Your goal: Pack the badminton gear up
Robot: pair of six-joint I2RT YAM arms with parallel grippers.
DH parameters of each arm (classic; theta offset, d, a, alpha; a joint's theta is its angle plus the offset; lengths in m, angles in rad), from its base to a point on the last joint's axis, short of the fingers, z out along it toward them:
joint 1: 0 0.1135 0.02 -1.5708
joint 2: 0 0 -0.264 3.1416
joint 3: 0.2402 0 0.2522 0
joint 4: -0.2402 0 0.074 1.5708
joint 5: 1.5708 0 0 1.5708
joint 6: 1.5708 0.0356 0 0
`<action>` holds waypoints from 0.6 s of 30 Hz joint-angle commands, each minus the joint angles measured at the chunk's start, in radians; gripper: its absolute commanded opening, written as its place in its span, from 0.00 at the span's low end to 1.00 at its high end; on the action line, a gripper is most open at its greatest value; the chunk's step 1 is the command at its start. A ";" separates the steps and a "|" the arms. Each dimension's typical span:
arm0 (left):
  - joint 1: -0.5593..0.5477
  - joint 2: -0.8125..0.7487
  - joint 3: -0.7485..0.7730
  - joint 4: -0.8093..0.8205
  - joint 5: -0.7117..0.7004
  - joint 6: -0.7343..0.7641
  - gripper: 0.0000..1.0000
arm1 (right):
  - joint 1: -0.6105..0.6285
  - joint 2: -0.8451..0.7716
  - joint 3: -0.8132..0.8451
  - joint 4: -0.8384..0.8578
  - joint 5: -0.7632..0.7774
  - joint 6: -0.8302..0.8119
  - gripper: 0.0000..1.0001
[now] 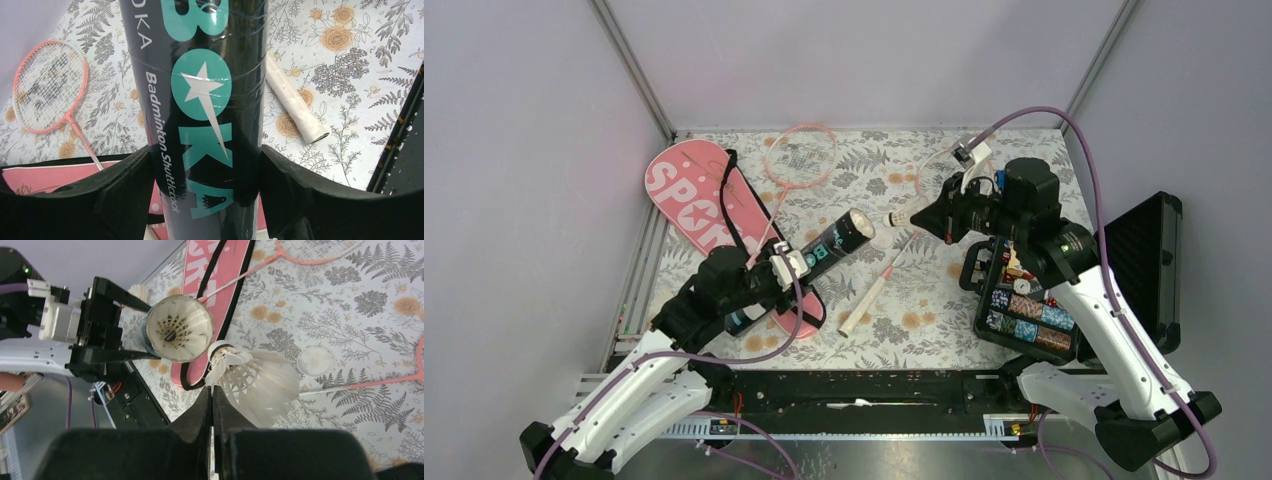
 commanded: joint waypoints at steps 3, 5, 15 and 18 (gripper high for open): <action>0.001 0.036 0.086 0.044 0.072 0.011 0.19 | 0.006 -0.041 -0.028 0.029 -0.110 -0.023 0.00; 0.001 0.051 0.095 0.043 0.100 0.016 0.19 | 0.007 -0.037 -0.041 0.067 -0.139 0.003 0.00; 0.001 0.130 0.161 -0.014 0.196 0.062 0.19 | 0.070 0.035 -0.061 0.163 -0.240 0.047 0.00; 0.000 0.146 0.176 -0.031 0.215 0.082 0.19 | 0.075 0.057 -0.071 0.202 -0.283 0.075 0.00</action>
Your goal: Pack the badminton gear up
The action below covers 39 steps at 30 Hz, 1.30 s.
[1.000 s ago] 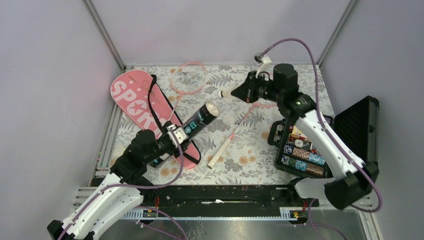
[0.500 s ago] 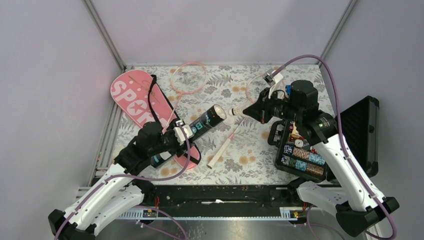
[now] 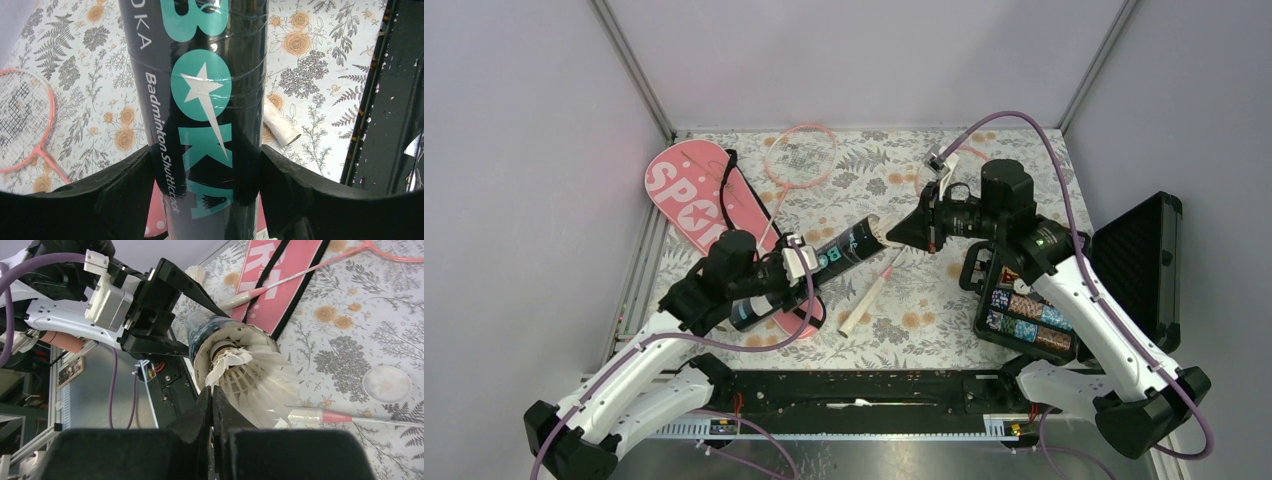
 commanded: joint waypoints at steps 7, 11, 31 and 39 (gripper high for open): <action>0.000 0.024 0.087 0.024 0.128 0.058 0.19 | 0.061 0.059 -0.031 0.148 -0.109 0.073 0.00; 0.000 0.027 0.077 0.043 0.148 0.062 0.19 | 0.075 0.065 -0.036 0.154 -0.112 0.077 0.00; 0.000 0.000 0.062 0.110 0.178 0.013 0.19 | 0.090 0.094 -0.059 0.231 -0.126 0.162 0.01; 0.000 -0.013 0.058 0.122 0.179 -0.007 0.18 | 0.088 0.012 -0.031 0.184 0.022 0.222 0.38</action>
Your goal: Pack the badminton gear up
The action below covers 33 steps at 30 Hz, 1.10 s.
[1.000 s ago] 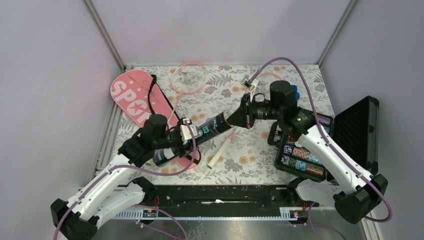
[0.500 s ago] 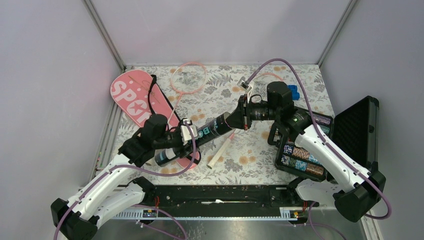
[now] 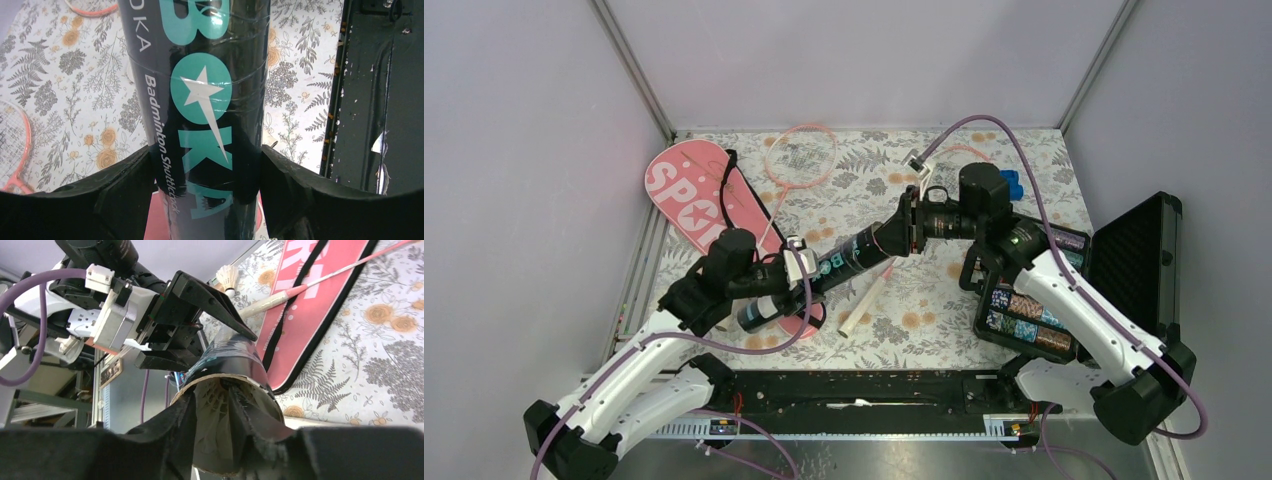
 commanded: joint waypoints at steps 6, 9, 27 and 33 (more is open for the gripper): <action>0.000 -0.042 0.029 0.136 0.052 -0.016 0.18 | 0.010 -0.193 0.091 -0.093 0.276 0.029 0.50; 0.001 -0.045 0.029 0.136 0.054 -0.016 0.18 | 0.010 -0.231 0.108 -0.110 0.297 0.022 0.62; 0.000 -0.068 0.043 0.144 0.106 -0.032 0.17 | 0.010 -0.182 0.109 -0.193 0.434 -0.072 0.72; 0.000 -0.062 0.054 0.144 0.109 -0.033 0.17 | 0.010 -0.134 0.058 -0.158 0.394 -0.051 0.68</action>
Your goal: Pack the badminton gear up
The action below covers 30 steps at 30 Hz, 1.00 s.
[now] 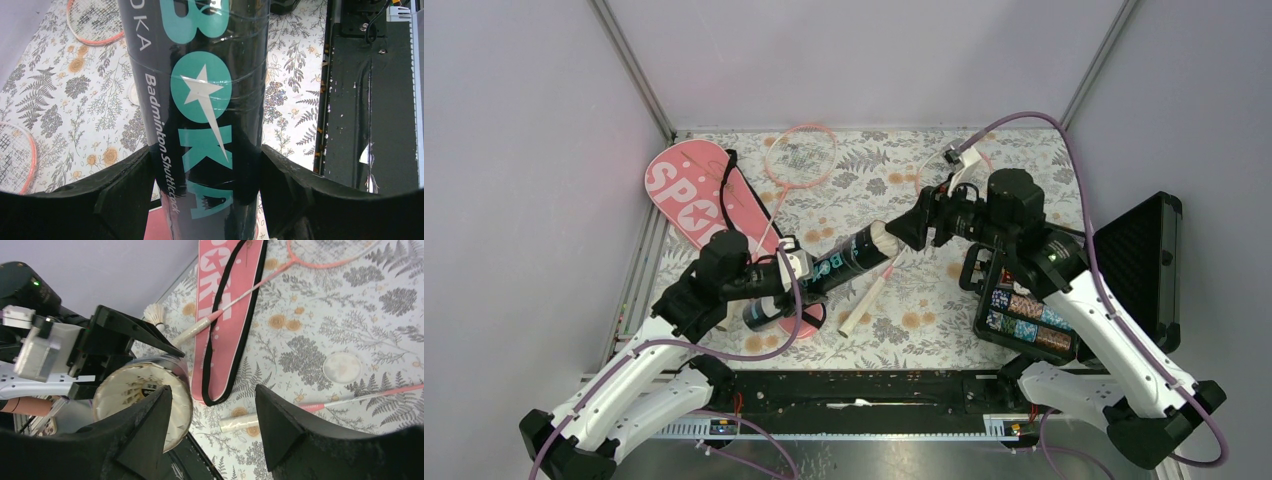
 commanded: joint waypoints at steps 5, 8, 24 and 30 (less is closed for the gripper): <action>0.000 -0.014 0.051 0.107 0.047 -0.005 0.17 | 0.005 0.045 -0.066 0.092 -0.060 0.028 0.67; 0.000 -0.016 0.047 0.123 0.047 -0.012 0.17 | 0.005 0.052 -0.081 0.108 -0.064 0.038 0.67; 0.000 -0.022 0.018 0.214 -0.029 -0.181 0.17 | 0.005 -0.095 -0.022 0.079 0.165 0.064 0.86; 0.000 -0.050 -0.015 0.415 -0.082 -0.397 0.17 | 0.004 -0.227 -0.161 0.261 0.125 0.070 0.96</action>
